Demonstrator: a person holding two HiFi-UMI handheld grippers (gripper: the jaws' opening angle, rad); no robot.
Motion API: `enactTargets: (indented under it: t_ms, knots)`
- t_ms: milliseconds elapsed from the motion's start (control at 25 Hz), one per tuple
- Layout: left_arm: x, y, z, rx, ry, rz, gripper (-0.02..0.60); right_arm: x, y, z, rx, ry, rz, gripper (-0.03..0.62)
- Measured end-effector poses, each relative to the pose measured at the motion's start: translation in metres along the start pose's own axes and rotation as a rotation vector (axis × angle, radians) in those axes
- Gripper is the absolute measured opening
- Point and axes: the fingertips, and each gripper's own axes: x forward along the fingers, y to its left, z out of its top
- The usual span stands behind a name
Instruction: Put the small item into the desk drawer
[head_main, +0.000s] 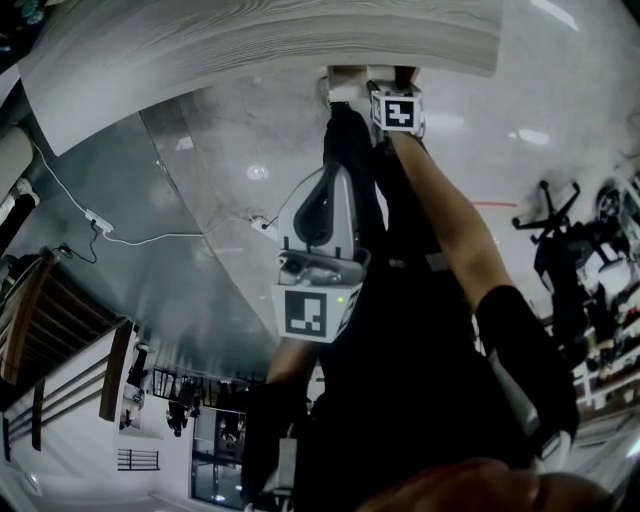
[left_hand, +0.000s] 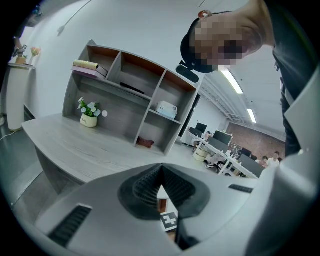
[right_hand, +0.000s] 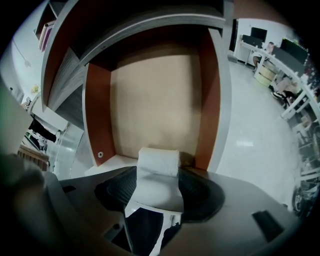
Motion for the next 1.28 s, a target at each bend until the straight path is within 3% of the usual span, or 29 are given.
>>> enactTargets:
  t_ms: [520, 840, 1160, 1280]
  knots:
    - [-0.022, -0.022, 0.021, 0.023, -0.055, -0.023, -0.002, -0.041, 0.012, 0.015, -0.011, -0.080, 0.045, 0.246]
    - [-0.054, -0.050, 0.039, 0.033, -0.124, -0.024, -0.002, -0.094, 0.017, 0.011, -0.015, -0.133, 0.078, 0.128]
    - [-0.094, -0.081, 0.033, 0.114, -0.141, -0.033, 0.000, -0.144, 0.012, -0.001, -0.028, -0.189, 0.096, 0.014]
    - [-0.109, -0.095, 0.033, 0.119, -0.164, -0.027, -0.002, -0.166, 0.012, -0.006, -0.042, -0.213, 0.110, 0.002]
